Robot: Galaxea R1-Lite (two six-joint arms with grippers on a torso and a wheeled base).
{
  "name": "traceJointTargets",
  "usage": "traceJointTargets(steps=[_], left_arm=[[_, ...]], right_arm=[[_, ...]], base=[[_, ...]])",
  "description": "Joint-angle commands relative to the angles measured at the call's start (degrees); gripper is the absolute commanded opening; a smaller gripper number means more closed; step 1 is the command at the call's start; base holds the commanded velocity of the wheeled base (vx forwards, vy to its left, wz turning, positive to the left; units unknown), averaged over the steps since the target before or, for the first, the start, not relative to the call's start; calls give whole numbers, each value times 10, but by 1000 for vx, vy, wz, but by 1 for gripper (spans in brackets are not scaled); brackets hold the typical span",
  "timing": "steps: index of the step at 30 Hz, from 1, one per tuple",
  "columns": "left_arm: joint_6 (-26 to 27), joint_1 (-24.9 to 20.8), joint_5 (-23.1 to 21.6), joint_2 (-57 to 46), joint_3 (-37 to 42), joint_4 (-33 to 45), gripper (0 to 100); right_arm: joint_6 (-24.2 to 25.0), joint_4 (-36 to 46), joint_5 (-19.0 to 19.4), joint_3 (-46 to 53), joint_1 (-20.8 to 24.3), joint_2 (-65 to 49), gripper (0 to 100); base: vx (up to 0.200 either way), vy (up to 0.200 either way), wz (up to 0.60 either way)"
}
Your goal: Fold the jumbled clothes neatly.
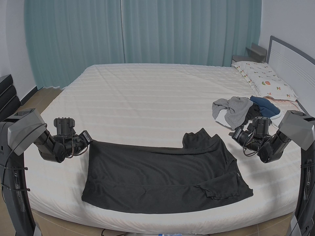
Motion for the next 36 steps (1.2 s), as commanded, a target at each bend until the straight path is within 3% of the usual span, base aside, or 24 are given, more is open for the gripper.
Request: traceJointTargets(steps=[1,7,8,14,23,36], left_arm=[[0,0,0,2,1,0,0],[0,0,0,3,1,0,0],[0,0,0,3,1,0,0],[0,0,0,4,1,0,0],[0,3,0,5,1,0,0],[2,3,0,9,0,-2,0]], right_arm=[[0,10,9,4,-4,0,0],[-10,64,11,-22,2,2,0],[-15,81,12,-31,3,0,100],[-83,204,24,-104,21,-14,100],[-100,390,21,-273,68,17,100],[-129,400,-18,-344,72,84,100]], base=[[0,0,0],[0,0,0],[0,0,0],[0,0,0],[0,0,0],[0,0,0]])
